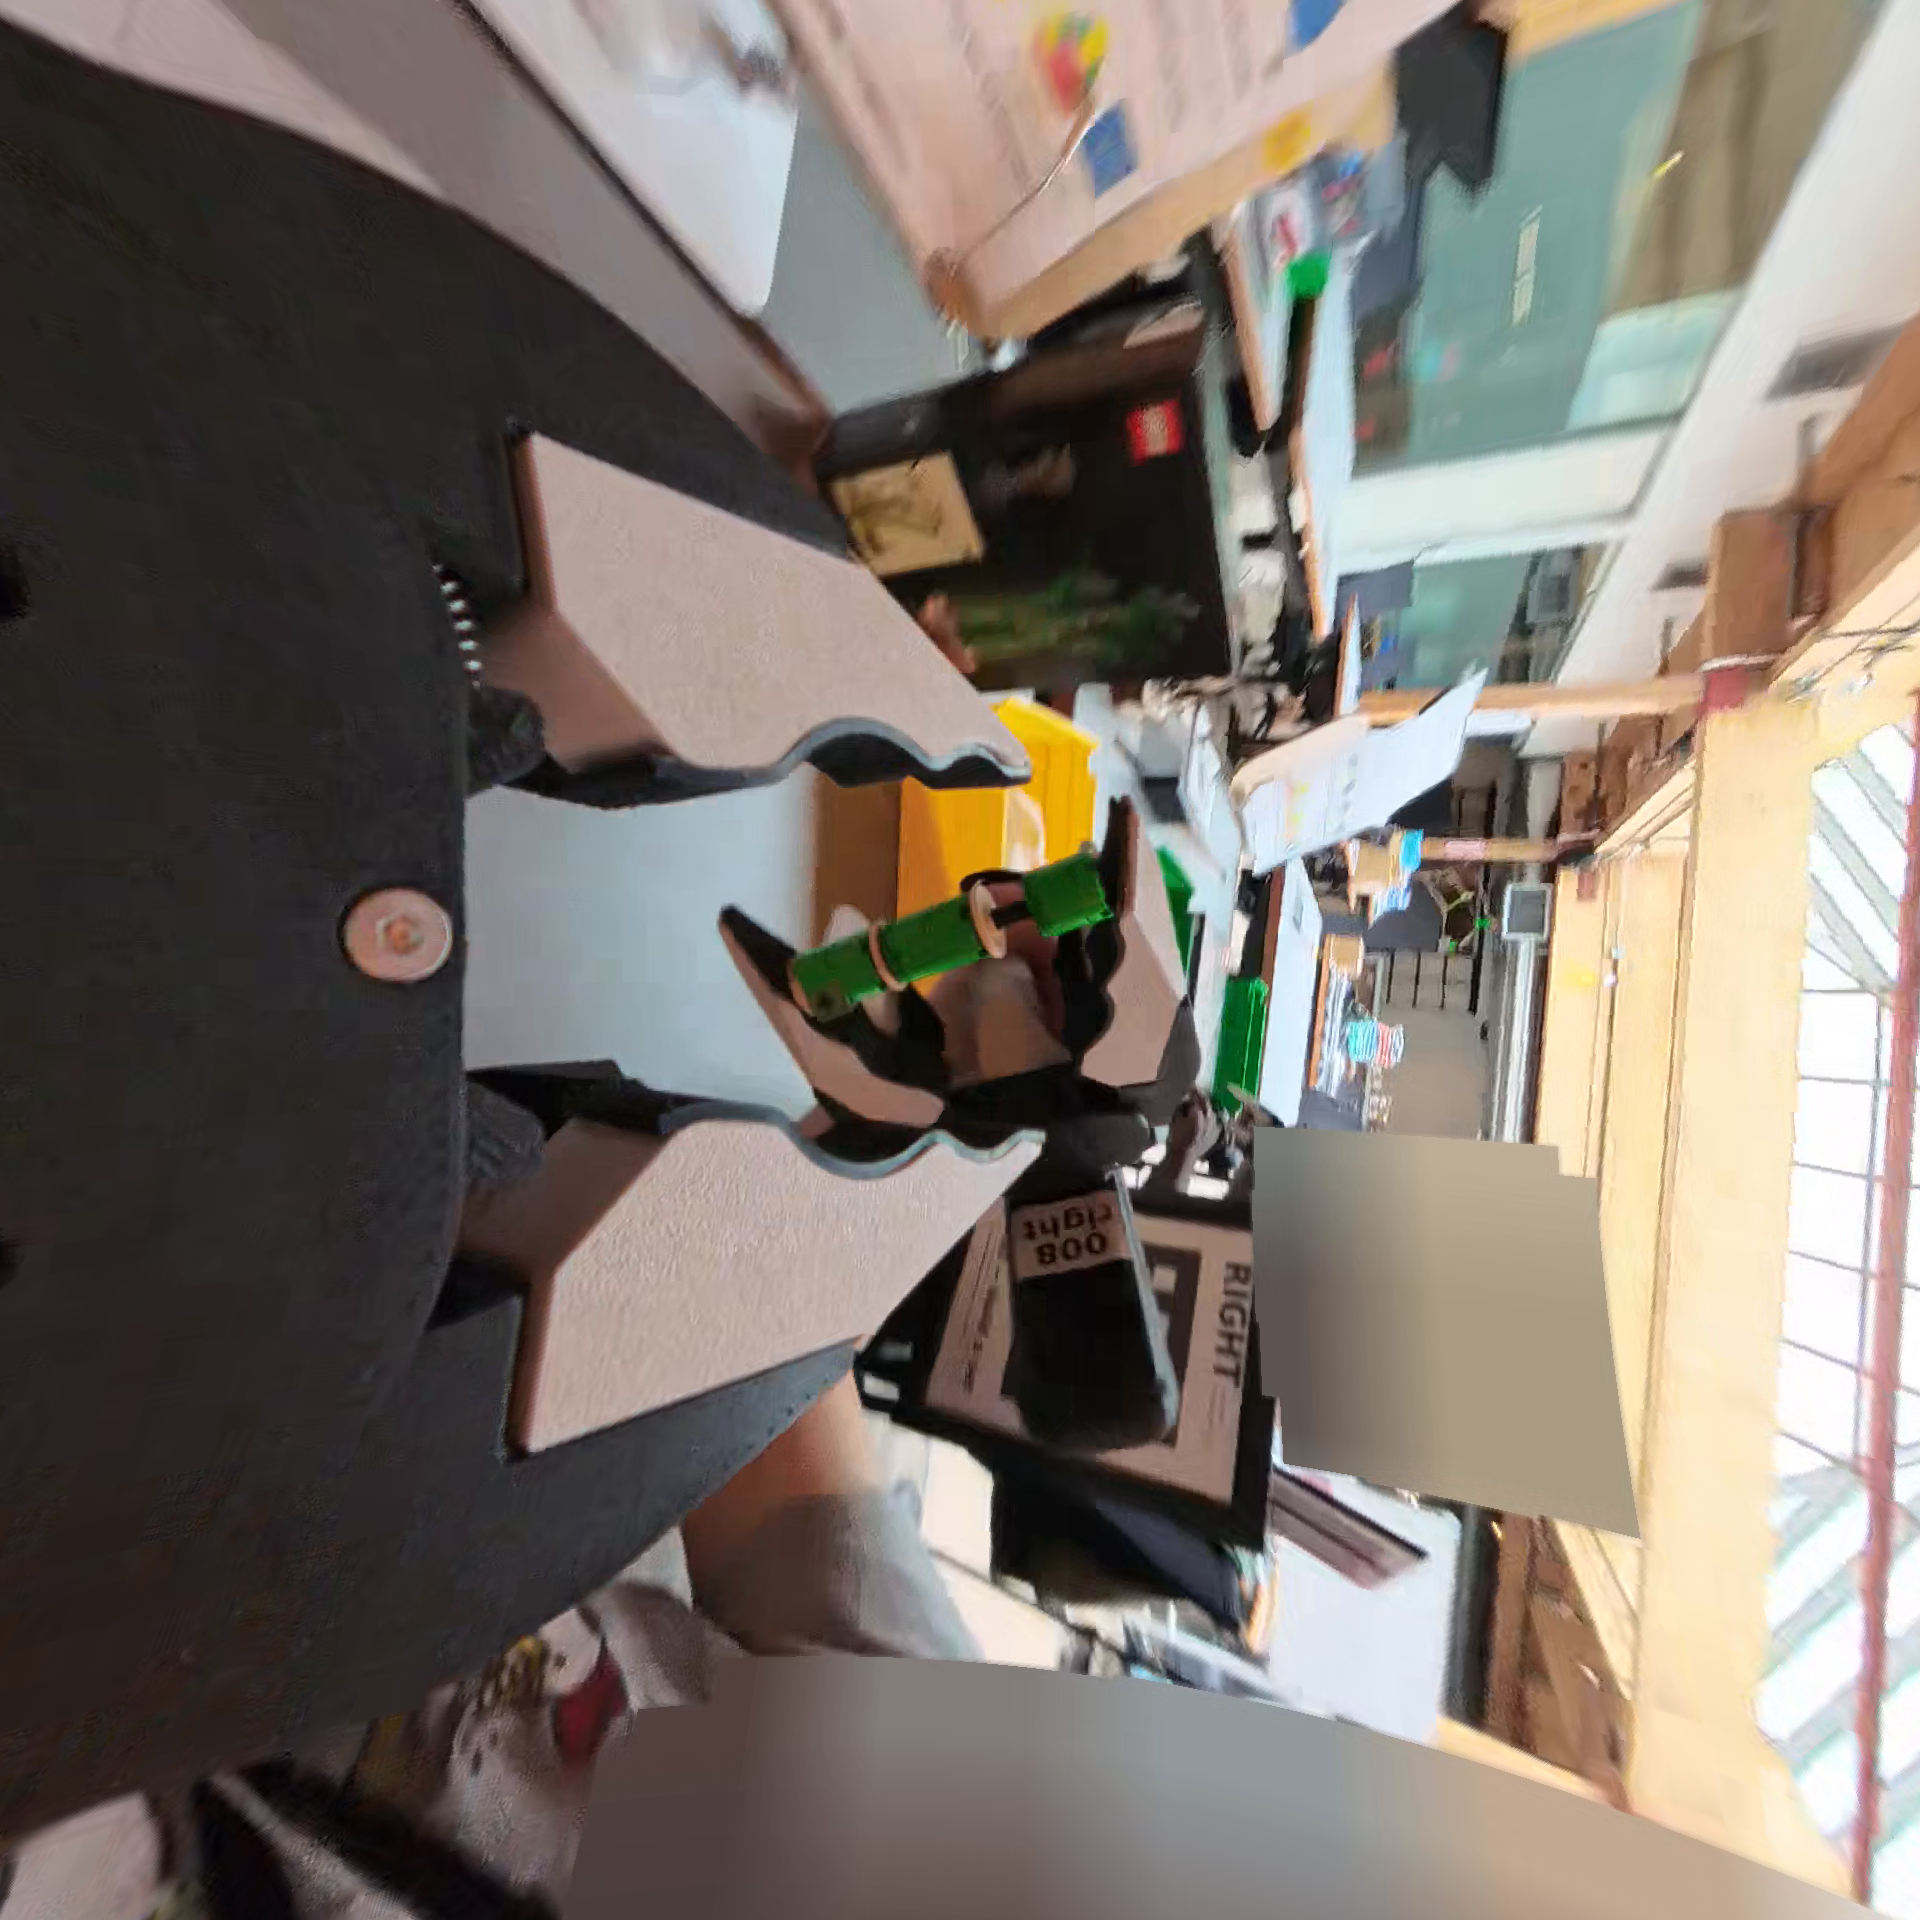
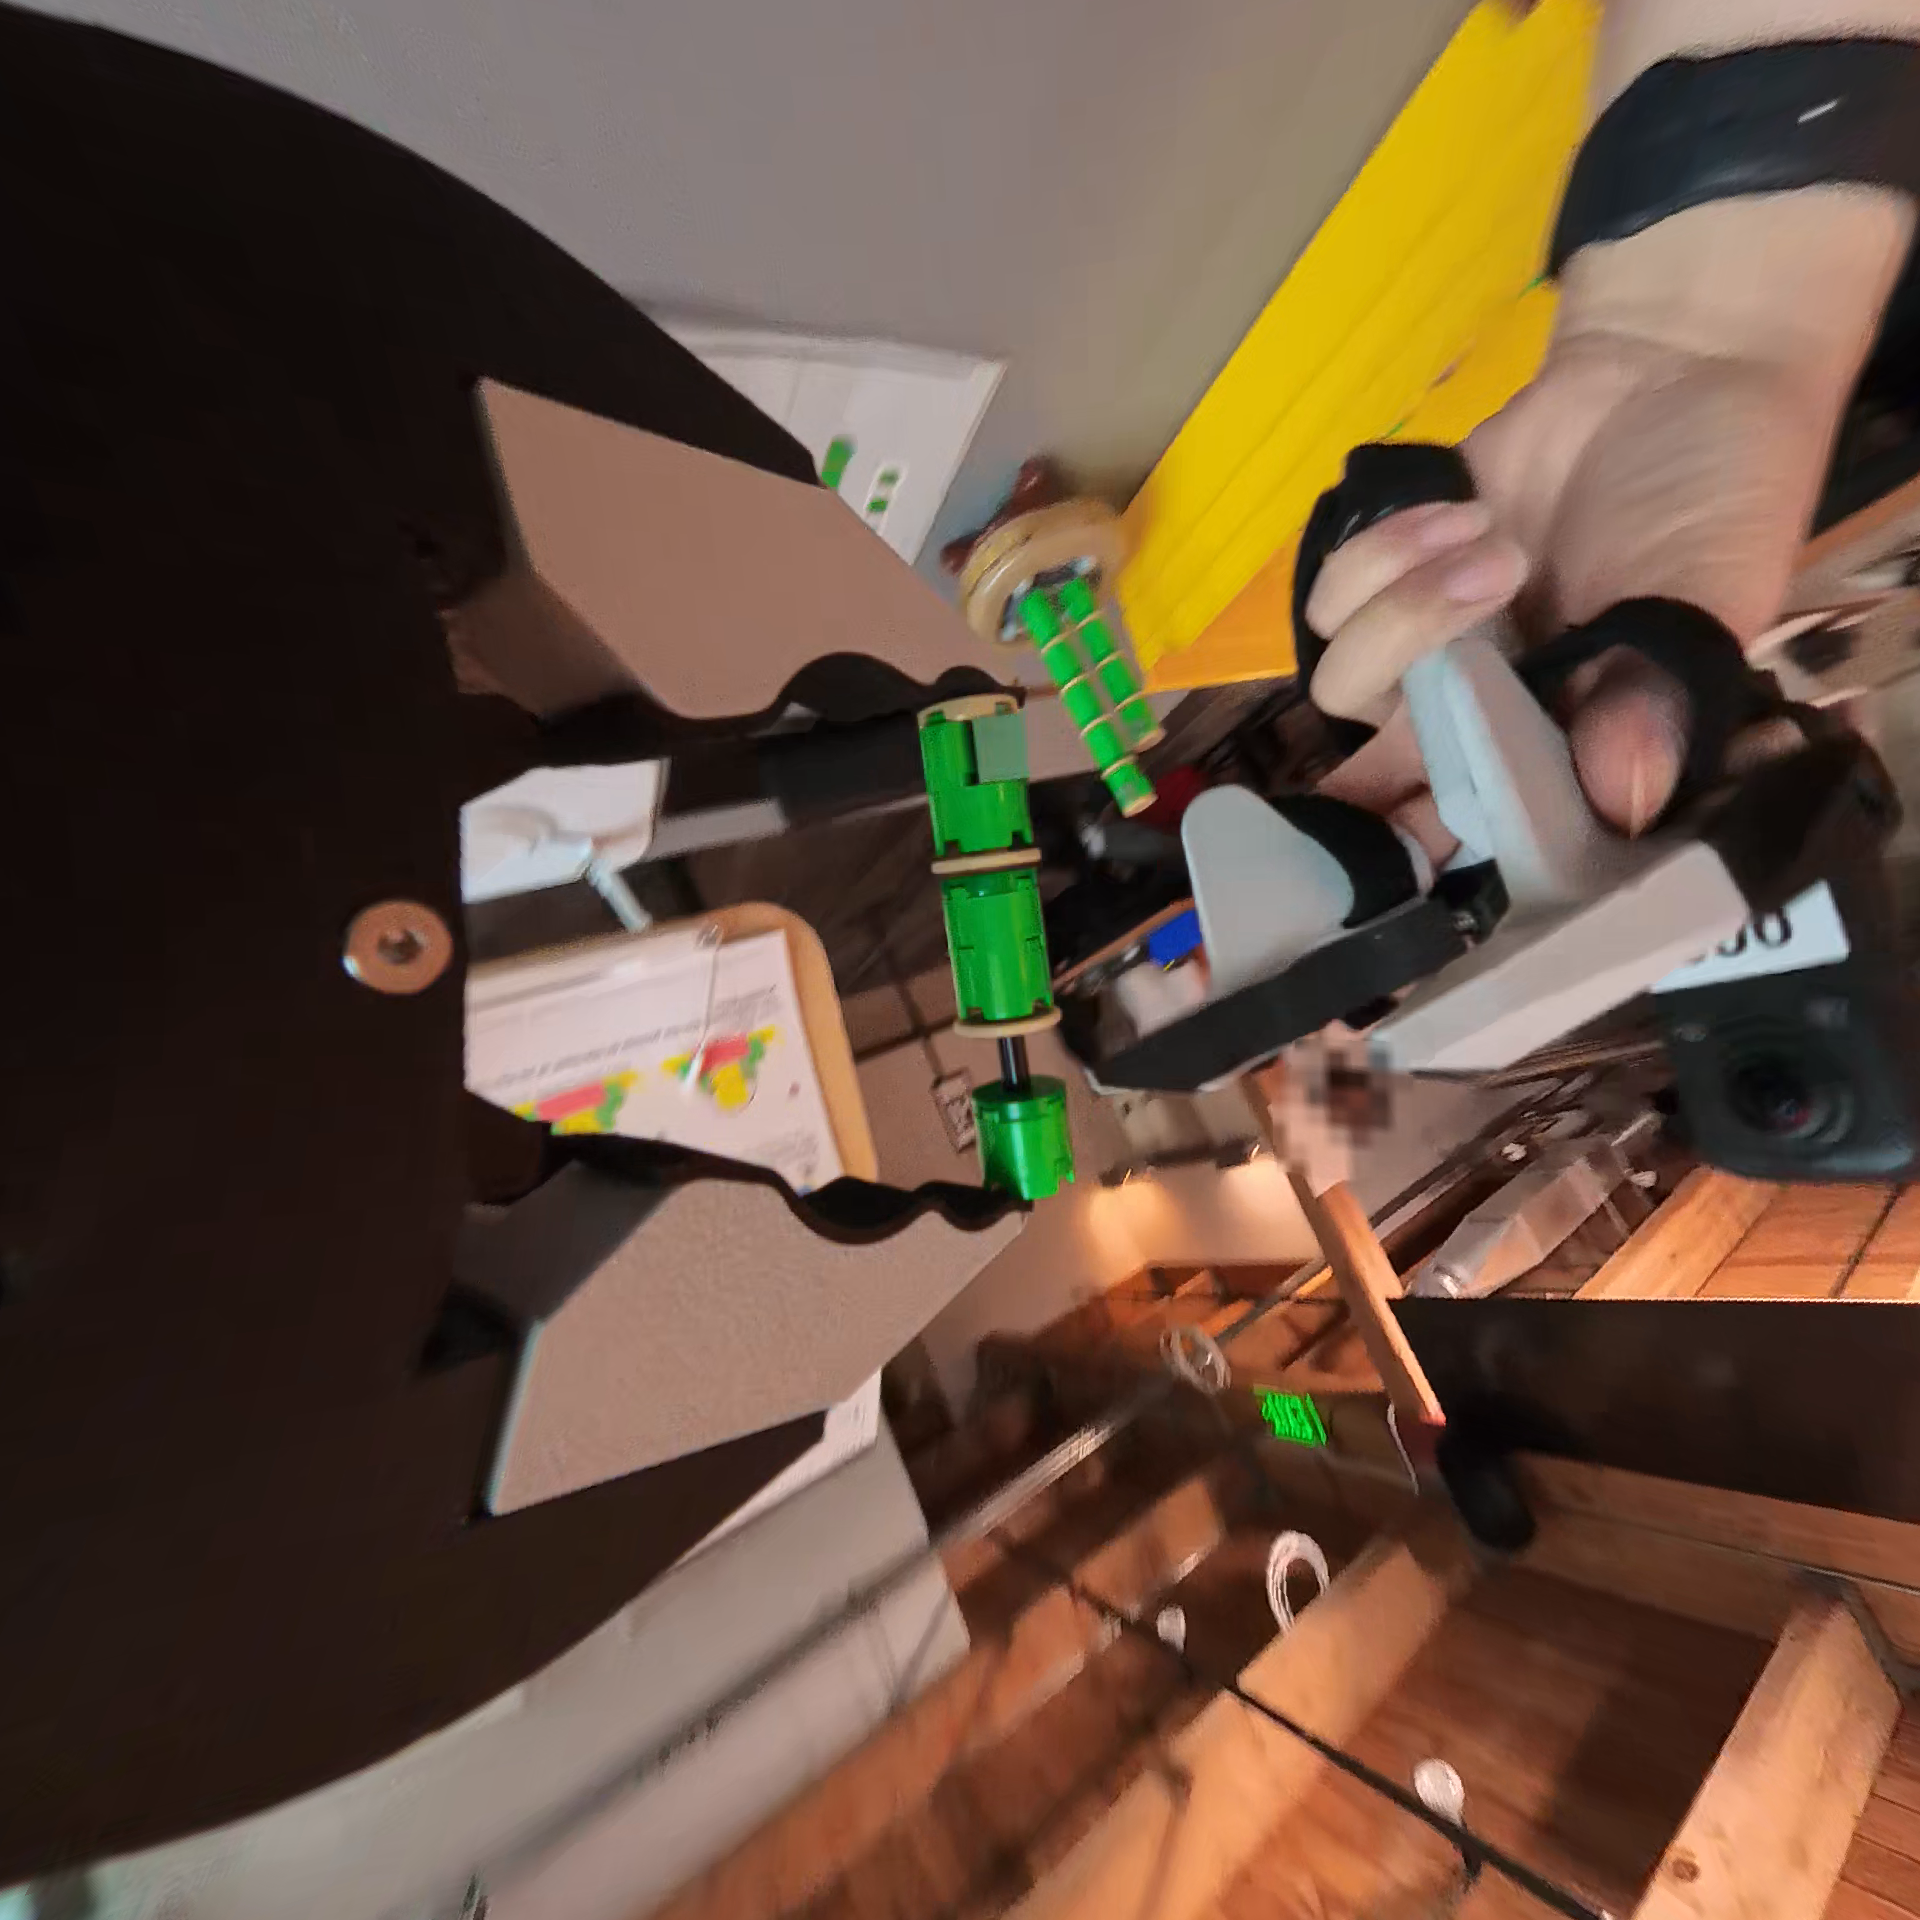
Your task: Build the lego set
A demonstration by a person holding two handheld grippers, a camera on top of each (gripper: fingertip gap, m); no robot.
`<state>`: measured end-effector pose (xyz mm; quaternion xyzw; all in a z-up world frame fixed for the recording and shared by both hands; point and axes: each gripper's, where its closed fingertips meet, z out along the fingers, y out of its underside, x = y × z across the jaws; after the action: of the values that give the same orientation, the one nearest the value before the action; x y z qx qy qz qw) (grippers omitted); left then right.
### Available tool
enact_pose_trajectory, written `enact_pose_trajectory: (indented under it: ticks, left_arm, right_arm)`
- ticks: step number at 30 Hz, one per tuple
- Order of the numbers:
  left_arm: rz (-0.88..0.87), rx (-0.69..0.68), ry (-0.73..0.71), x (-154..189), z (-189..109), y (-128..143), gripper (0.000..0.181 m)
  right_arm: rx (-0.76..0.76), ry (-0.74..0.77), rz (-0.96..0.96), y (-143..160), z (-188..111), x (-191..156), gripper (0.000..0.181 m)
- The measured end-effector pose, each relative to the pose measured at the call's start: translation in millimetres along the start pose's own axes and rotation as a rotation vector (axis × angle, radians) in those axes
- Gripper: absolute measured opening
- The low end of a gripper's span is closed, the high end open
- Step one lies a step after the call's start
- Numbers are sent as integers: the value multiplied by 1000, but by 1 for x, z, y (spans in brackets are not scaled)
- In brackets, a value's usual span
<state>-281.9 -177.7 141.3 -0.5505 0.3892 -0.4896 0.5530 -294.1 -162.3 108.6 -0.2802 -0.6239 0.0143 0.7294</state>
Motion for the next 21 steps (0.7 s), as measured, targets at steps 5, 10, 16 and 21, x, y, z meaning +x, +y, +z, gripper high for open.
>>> enact_pose_trajectory:
  ticks: [5, 10, 16, 21]
  left_arm:
    - [46, -158, -65, -18, 13, 36, 49]
    - [46, -256, -171, -45, 22, 63, 26]
    - [-155, -296, -183, -75, 23, 95, 17]
    - [-213, -279, -152, -78, 22, 98, 17]
  right_arm:
    - [-129, 81, -159, 13, 8, 2, 90]
    - [-248, 25, -66, 39, 22, -10, 90]
    - [-479, -71, 41, 86, 33, -34, 90]
    - [-485, -93, 89, 91, 35, -38, 90]
